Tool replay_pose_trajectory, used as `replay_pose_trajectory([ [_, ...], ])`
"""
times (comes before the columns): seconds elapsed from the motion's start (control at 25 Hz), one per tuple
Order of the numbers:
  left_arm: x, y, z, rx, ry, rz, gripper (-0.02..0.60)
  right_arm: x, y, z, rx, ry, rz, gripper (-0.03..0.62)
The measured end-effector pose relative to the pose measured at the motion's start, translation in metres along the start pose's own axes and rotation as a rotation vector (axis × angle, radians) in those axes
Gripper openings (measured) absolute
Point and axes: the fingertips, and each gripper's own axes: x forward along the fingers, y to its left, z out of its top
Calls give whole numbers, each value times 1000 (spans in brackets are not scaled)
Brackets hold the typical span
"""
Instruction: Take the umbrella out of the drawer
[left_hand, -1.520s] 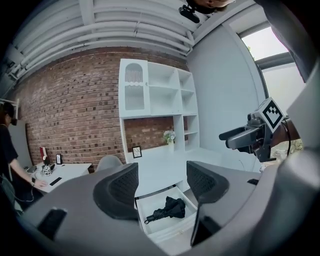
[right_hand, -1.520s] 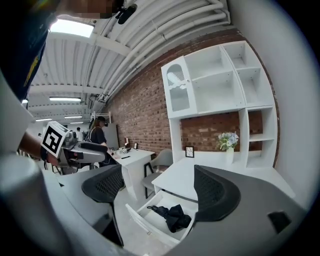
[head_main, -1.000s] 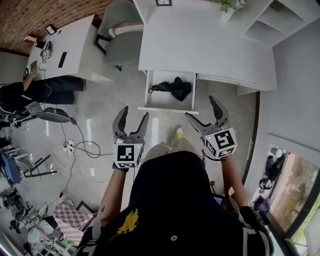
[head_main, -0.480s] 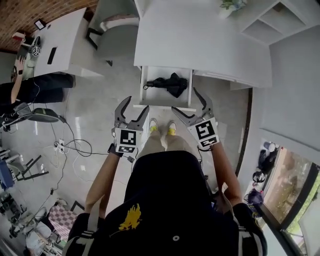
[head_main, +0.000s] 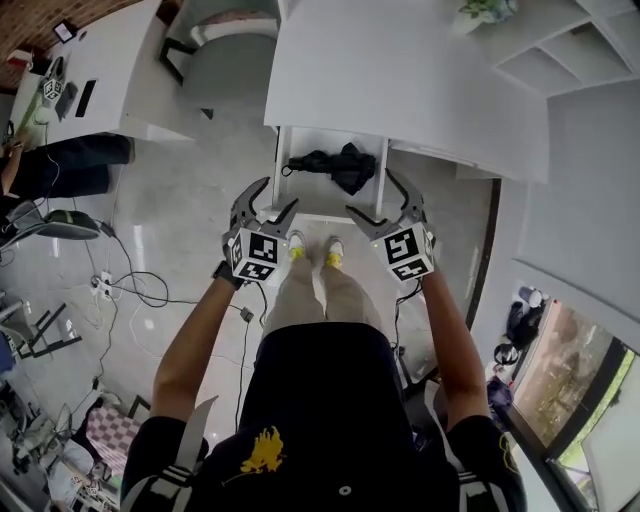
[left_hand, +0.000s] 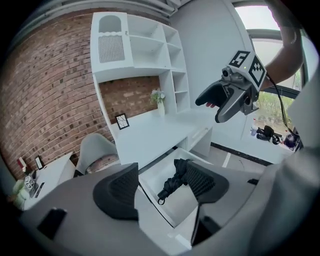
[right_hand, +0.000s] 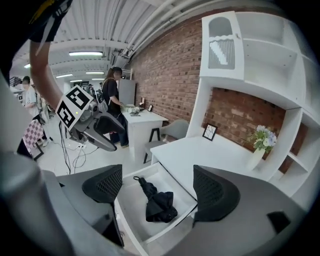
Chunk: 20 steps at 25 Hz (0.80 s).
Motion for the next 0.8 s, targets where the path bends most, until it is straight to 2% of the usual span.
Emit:
replay_pose_trajectory([
  [0.16, 31, -1, -23, 46, 51, -19, 318, 30, 6, -19, -55, 61, 24, 462],
  [0.36, 64, -8, -43, 154, 91, -69, 318, 64, 8, -45, -106, 133, 41, 462],
  [0.6, 104, -6, -85, 202, 213, -133, 318, 105, 16, -76, -172, 231, 77, 462],
  [0.8, 138, 4, -115, 343, 293, -137, 316, 134, 25, -117, -303, 351, 87, 462],
])
